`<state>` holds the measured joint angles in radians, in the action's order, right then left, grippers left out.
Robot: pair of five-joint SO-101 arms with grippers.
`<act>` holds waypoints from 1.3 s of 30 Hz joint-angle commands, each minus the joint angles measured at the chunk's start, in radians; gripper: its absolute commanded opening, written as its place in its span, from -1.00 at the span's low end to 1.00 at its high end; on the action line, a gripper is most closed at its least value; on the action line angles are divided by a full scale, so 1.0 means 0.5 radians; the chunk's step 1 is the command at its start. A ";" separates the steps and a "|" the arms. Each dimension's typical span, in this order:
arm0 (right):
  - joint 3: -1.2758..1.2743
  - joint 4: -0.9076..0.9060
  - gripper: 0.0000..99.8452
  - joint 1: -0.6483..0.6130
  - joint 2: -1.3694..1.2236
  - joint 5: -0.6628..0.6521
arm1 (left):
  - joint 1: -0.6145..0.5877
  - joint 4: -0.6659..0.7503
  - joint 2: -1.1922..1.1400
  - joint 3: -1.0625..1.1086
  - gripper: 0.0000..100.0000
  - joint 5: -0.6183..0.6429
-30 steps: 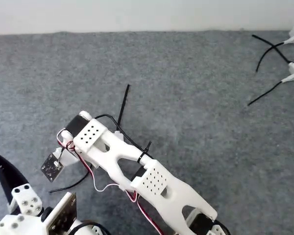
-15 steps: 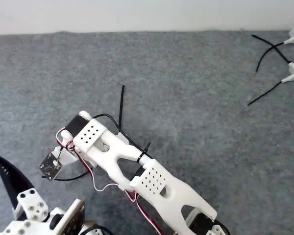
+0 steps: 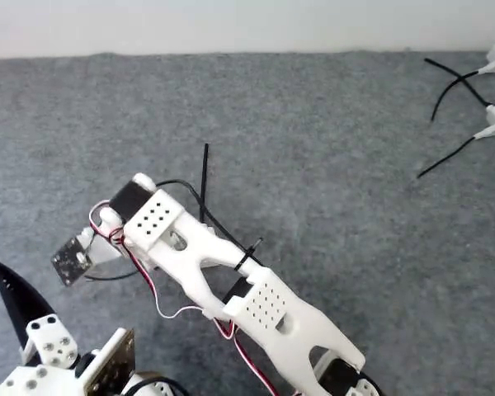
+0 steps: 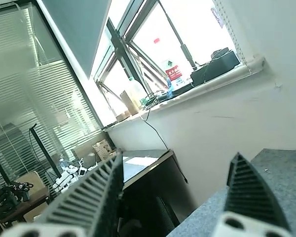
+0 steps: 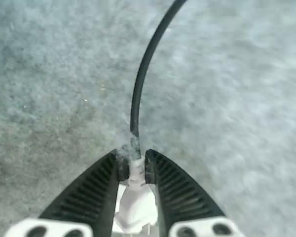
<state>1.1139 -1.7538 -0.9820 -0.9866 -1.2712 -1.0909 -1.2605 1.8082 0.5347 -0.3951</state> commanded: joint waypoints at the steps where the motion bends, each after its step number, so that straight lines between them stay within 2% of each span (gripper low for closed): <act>1: 0.098 -0.091 -0.98 0.035 0.318 0.120 | 0.000 0.003 0.028 0.005 -0.37 0.040; 6: 0.098 -0.091 -0.98 0.038 0.548 0.258 | 0.000 0.003 0.028 0.005 -0.37 0.040; 14: 0.095 -0.094 -0.98 0.186 0.907 0.500 | 0.000 0.009 0.028 0.075 -0.37 0.043; 18: 0.028 -0.094 -0.98 0.232 1.073 0.598 | 0.009 0.012 0.028 0.109 -0.37 0.141; 28: -0.117 -0.087 -0.98 0.232 1.487 0.792 | 0.451 0.012 0.028 0.060 -0.37 0.549; 39: -0.114 -0.087 -0.98 0.235 1.889 1.059 | 1.046 0.012 0.028 0.087 -0.37 0.620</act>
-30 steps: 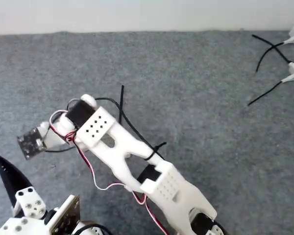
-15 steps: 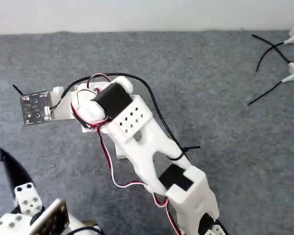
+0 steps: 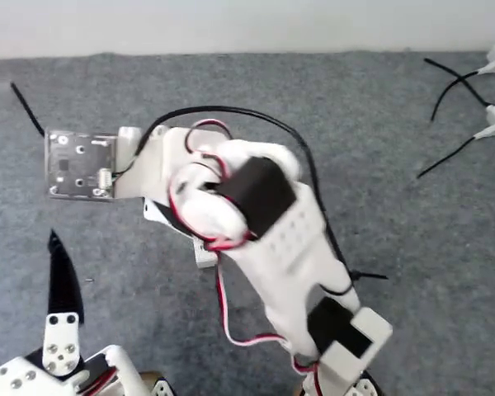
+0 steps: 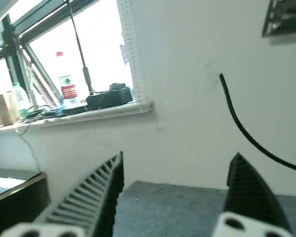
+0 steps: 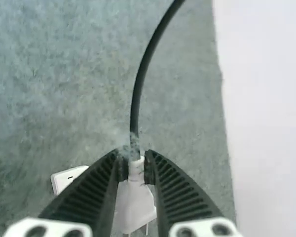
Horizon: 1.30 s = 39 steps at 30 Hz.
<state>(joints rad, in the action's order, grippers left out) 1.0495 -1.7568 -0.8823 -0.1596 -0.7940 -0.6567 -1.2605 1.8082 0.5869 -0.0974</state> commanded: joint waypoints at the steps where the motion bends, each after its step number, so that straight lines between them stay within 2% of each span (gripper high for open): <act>1: 0.015 -0.081 -0.98 0.035 0.278 0.107 | 0.230 0.025 0.028 0.005 -0.37 0.018; 10: 0.021 -0.075 -0.98 0.167 0.471 0.282 | 0.626 0.310 0.028 0.354 -0.37 0.018; 17: 0.021 -0.005 -0.98 0.173 0.548 0.365 | 0.976 0.601 0.028 0.695 -0.37 0.018; 24: 0.009 0.143 -0.98 0.164 0.529 0.442 | 1.461 0.617 0.028 0.858 -0.37 0.018; 31: 0.009 0.152 -0.98 0.161 0.462 0.494 | 1.792 0.629 0.028 0.879 -0.32 0.031; 39: 0.009 0.109 -0.98 -0.054 0.459 0.577 | 1.881 0.841 0.021 0.919 -0.32 0.034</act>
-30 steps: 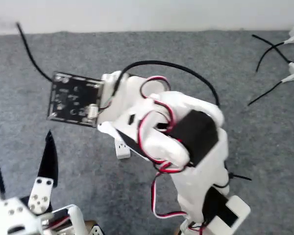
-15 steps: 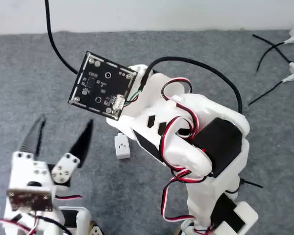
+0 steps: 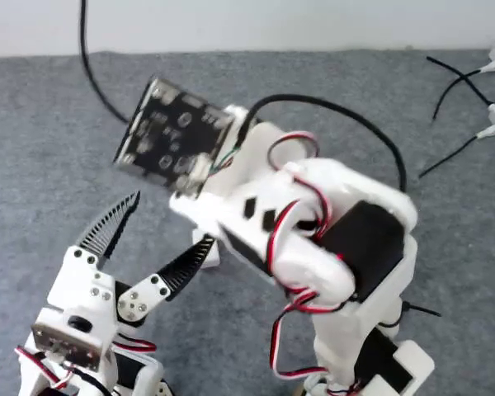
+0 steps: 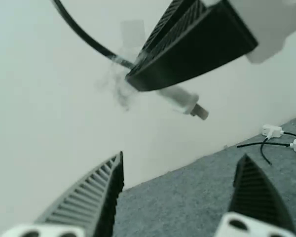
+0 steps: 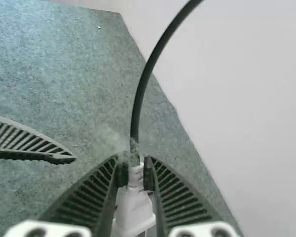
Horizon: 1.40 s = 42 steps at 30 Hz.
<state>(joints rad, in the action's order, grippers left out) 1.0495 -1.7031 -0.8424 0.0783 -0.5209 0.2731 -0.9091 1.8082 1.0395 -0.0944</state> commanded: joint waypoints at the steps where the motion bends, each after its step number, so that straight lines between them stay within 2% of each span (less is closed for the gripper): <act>1: 0.009 -0.005 -0.98 -0.158 -0.020 0.031 | 0.021 0.163 0.021 0.026 -0.32 0.028; 17: 0.021 -0.152 -0.98 -0.192 0.048 0.086 | 0.000 0.387 0.021 0.115 -0.32 0.120; 21: 0.009 -0.180 -0.98 -0.269 0.121 0.144 | -0.169 0.488 0.018 0.180 -0.32 0.132; 28: -0.068 -0.186 -0.98 -0.416 0.143 0.178 | -0.187 0.491 0.021 0.241 -0.32 0.132; 32: -0.068 -0.189 -0.98 -0.410 0.143 0.178 | -0.209 0.485 0.025 0.259 -0.32 0.129; 42: -0.147 -0.192 -0.98 -0.351 0.305 0.175 | -0.454 0.485 0.025 0.275 -0.32 0.129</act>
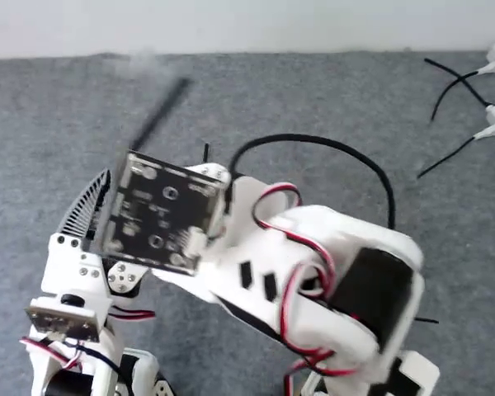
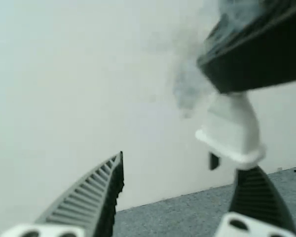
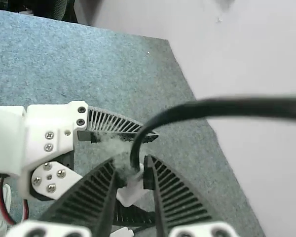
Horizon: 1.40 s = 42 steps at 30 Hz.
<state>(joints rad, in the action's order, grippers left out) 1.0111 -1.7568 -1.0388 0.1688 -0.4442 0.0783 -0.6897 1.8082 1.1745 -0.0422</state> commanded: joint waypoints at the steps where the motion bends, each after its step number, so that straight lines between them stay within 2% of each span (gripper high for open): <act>1: -0.123 -0.084 -0.98 0.075 0.152 0.021 | -0.080 0.046 0.025 0.005 -0.32 0.025; 8: -0.479 -0.078 -0.98 0.176 0.361 0.012 | -0.126 0.046 0.025 0.005 -0.32 0.025; 18: -0.571 -0.063 -0.98 0.183 0.499 0.009 | -0.123 -0.037 0.025 0.002 -0.32 0.021; 24: -0.574 0.112 -0.98 0.186 0.493 0.009 | -0.101 -0.086 0.025 -0.002 -0.32 0.025; 33: -0.562 0.247 -0.98 0.400 0.299 -0.080 | 0.110 -0.215 0.028 -0.020 -0.32 0.018; 42: -0.577 0.229 -0.98 0.397 0.284 -0.077 | 0.206 -0.374 0.028 -0.146 -0.32 0.021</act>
<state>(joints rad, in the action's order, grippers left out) 0.7242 -1.6494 -0.8470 0.3130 -0.4687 0.1688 -0.8585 1.8082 1.1730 -0.0422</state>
